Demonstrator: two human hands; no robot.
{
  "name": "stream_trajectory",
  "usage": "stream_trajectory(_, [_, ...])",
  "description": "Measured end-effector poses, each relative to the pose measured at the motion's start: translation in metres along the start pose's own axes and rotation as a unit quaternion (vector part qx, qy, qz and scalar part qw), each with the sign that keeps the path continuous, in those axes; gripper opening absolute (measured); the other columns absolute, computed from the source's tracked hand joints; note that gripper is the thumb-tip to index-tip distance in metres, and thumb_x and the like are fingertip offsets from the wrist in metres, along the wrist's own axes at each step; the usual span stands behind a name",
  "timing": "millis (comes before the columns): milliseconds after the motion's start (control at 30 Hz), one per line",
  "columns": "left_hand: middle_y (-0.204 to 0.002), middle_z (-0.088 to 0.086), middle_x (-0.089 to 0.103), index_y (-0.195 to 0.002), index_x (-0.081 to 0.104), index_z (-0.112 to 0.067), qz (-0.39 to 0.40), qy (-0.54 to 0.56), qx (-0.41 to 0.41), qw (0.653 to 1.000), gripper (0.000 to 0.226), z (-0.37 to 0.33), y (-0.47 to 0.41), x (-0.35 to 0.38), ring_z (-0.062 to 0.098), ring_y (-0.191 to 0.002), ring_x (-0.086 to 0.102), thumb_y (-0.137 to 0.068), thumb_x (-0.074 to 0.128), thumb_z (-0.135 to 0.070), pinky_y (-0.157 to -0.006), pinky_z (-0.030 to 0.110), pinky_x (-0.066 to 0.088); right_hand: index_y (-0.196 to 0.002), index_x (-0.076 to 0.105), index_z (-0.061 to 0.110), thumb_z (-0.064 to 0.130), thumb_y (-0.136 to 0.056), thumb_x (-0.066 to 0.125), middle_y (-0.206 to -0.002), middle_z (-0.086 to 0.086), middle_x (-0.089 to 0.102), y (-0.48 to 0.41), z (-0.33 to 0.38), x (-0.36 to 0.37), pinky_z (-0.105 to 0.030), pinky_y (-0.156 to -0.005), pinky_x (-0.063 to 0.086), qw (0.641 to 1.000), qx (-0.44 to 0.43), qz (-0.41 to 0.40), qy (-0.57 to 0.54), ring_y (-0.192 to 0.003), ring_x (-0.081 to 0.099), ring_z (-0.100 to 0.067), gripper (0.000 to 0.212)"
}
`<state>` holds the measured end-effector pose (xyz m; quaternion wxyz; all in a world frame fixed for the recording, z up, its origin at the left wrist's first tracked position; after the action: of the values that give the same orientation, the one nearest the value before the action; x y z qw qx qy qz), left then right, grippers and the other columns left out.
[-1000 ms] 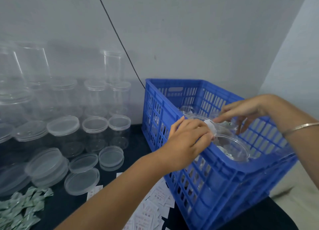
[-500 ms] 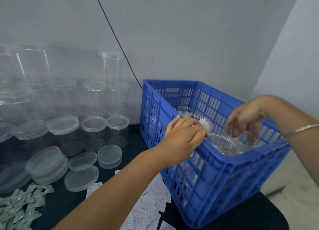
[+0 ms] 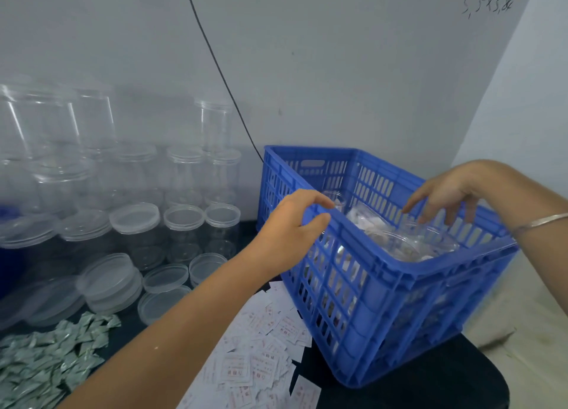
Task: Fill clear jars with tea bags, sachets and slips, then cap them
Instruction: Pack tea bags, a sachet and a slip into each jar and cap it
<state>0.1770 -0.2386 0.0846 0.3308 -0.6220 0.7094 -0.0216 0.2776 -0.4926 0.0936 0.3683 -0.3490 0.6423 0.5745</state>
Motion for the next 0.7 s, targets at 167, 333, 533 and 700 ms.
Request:
stream_trajectory(167, [-0.121,-0.006,0.06,-0.097,0.062,-0.029,-0.052,0.012,-0.041,0.998,0.017,0.032,0.03,-0.044,0.014,-0.116,0.054,-0.097,0.054,-0.015,-0.102,0.031,0.043,-0.121,0.068,0.004,0.001,-0.097,0.058,-0.108,-0.015,0.067,0.027,0.063,-0.061,-0.028,-0.081,0.041,0.954,-0.15,-0.259,-0.023,-0.097,0.06,-0.025,0.027])
stream_trajectory(333, [-0.109,-0.007,0.065,-0.089,0.067,-0.025,-0.109,0.018,-0.085,0.99,0.024,0.071,0.068,-0.092,0.007,-0.103,0.062,-0.095,0.055,-0.005,-0.084,0.012,0.046,-0.116,0.071,0.007,0.0,-0.096,0.055,-0.122,-0.015,0.068,0.051,0.123,-0.07,-0.03,-0.096,0.042,0.928,-0.21,-0.307,-0.006,-0.115,0.061,-0.028,0.028])
stream_trajectory(533, [-0.101,-0.011,0.066,-0.085,0.067,-0.025,-0.14,-0.028,-0.123,0.982,0.026,0.101,0.099,-0.143,-0.001,-0.092,0.061,-0.094,0.056,-0.004,-0.076,0.009,0.044,-0.11,0.072,0.017,0.007,-0.096,0.055,-0.117,-0.007,0.069,0.075,0.207,-0.052,-0.033,-0.099,0.046,0.913,-0.287,-0.291,-0.013,-0.11,0.062,-0.023,0.024])
stream_trajectory(700, [-0.094,-0.005,0.066,-0.089,0.068,-0.015,-0.197,-0.058,-0.178,0.962,0.02,0.131,0.125,-0.195,0.002,-0.089,0.059,-0.094,0.055,0.0,-0.078,0.008,0.041,-0.111,0.069,0.023,0.014,-0.098,0.054,-0.105,0.007,0.063,0.073,0.301,-0.007,-0.011,-0.066,0.038,0.902,-0.356,-0.243,-0.014,-0.085,0.056,-0.003,0.022])
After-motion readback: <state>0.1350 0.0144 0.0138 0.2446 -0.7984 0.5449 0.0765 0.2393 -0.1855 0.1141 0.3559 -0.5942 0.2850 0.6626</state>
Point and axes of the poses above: each hand's wrist, its own y-axis away from the middle knuckle, its own x-axis out of the palm, z = x × y, the point moved 10 cm from there along -y, towards the middle knuckle
